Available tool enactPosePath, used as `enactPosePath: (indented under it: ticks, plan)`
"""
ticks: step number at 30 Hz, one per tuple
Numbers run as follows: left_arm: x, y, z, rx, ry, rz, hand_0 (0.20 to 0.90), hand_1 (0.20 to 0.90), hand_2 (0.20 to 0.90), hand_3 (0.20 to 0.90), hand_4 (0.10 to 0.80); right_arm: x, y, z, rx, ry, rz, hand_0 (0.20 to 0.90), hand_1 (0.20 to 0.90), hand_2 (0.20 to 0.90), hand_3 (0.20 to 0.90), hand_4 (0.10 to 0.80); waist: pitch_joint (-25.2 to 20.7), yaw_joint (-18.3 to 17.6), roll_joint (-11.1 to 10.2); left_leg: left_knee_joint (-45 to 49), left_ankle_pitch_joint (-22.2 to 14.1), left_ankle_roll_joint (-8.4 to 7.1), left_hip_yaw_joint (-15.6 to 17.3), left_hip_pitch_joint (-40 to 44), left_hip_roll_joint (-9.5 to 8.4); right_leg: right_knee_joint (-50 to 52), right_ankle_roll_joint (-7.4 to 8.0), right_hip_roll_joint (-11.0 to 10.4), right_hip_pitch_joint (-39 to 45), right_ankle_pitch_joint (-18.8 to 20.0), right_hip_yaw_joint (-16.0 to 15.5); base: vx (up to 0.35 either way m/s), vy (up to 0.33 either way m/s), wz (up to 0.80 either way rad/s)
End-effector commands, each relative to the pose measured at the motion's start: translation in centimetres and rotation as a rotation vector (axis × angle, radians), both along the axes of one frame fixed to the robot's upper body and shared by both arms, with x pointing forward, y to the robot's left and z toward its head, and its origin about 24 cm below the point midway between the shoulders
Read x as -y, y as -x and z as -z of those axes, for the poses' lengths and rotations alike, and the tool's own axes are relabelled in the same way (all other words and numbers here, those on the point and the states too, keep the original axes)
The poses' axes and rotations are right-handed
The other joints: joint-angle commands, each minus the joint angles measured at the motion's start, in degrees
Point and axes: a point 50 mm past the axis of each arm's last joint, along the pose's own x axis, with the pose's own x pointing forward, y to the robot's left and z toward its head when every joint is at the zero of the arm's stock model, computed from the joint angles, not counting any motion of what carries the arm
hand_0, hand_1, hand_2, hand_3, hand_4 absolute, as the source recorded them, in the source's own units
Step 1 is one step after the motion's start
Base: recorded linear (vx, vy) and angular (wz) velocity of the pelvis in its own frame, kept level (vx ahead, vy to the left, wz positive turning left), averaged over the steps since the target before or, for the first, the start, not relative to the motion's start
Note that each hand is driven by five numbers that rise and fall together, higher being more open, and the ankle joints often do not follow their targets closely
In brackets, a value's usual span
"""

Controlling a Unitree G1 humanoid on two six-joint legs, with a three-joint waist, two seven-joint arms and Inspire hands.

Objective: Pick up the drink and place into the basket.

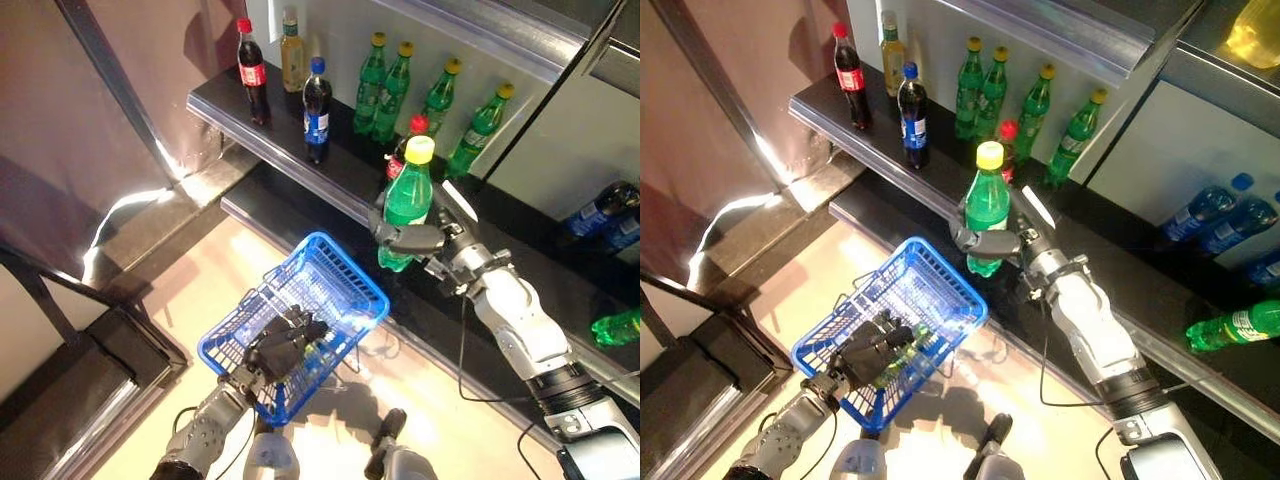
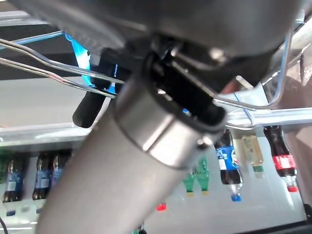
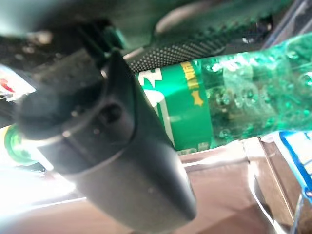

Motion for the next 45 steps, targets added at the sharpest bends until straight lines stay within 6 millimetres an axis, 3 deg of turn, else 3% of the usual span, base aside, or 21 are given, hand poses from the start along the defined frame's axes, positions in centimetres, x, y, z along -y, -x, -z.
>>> enactPosePath:
  ticks: [1, 12, 29, 45]
  plan:
    - [4.7, -2.0, -8.6, 0.428, 0.271, 0.188, 0.300, 0.300, 0.300, 0.200, 0.100, -1.9, 1.6, -5.6, 0.341, -0.116, -0.118, 0.300, 0.300, 0.300, 0.200, 0.100, -14.13, 1.35, -0.79, -2.07, 2.24, 6.24, 2.74, -2.47, -6.99, -0.14, 4.35, 1.39, 10.78, -9.29, -2.13, 0.002, -0.011, 0.12]
    - [6.3, -1.3, -11.8, 0.511, 0.348, 0.309, 0.300, 0.300, 0.300, 0.200, 0.100, -3.8, 2.4, -5.3, 0.359, -0.124, -0.193, 0.300, 0.300, 0.300, 0.200, 0.100, -14.50, 2.57, -1.15, -2.07, 3.01, 5.96, 1.65, -3.36, -7.04, -0.14, 4.54, 1.53, 10.96, -9.35, -3.04, 0.000, 0.000, 0.00]
    - [7.4, 0.0, -14.8, 0.605, 0.397, 0.462, 0.300, 0.300, 0.300, 0.200, 0.100, -4.9, 3.3, -5.5, 0.380, -0.138, -0.252, 0.300, 0.300, 0.300, 0.200, 0.100, -14.76, 4.15, -1.75, -2.07, 3.76, 5.77, -0.32, -4.57, -7.39, -0.14, 4.69, 1.64, 11.41, -9.78, -3.97, -0.001, -0.005, 0.04]
    - [8.2, 1.0, -17.0, 0.721, 0.436, 0.589, 0.300, 0.300, 0.300, 0.200, 0.100, -5.6, 2.9, -1.1, 0.195, -0.089, -0.248, 0.300, 0.300, 0.300, 0.200, 0.100, -15.20, 5.14, -1.82, -2.07, 4.44, 5.49, -1.77, -5.52, -7.53, -0.14, 4.74, 1.59, 11.45, -9.83, -4.60, 0.000, 0.002, 0.01]
